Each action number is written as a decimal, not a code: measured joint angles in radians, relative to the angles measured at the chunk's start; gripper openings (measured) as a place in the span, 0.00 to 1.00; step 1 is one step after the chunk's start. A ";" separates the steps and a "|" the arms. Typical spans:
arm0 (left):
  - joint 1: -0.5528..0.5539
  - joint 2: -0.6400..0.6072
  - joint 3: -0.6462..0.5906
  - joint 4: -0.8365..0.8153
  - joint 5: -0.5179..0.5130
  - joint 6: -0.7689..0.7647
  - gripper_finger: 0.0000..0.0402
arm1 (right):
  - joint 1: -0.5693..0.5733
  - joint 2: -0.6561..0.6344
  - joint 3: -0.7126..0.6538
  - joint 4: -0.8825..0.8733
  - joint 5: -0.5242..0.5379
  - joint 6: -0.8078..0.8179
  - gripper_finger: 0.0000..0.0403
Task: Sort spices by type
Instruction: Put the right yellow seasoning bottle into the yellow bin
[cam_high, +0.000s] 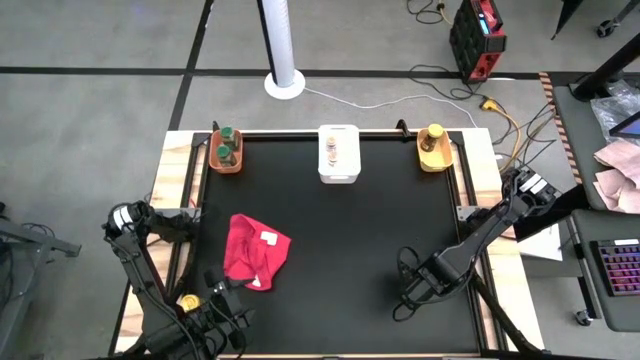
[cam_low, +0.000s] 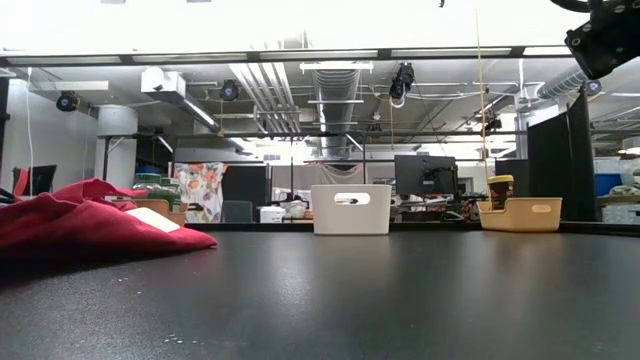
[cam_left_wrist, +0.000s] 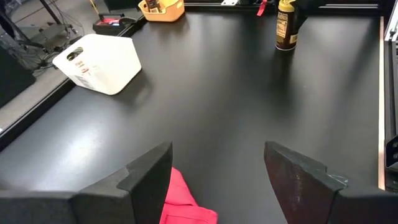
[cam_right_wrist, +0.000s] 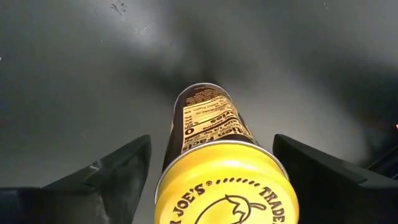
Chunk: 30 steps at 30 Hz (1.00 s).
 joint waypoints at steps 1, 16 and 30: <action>0.000 0.000 0.000 0.001 0.000 0.000 0.59 | 0.000 0.000 0.000 0.000 0.000 0.000 0.80; 0.000 0.000 -0.001 0.002 -0.002 0.000 0.59 | -0.003 -0.004 0.000 -0.001 -0.033 -0.015 0.52; 0.001 0.000 -0.002 0.005 -0.080 0.017 0.59 | -0.091 -0.003 0.230 -0.087 0.043 -0.177 0.52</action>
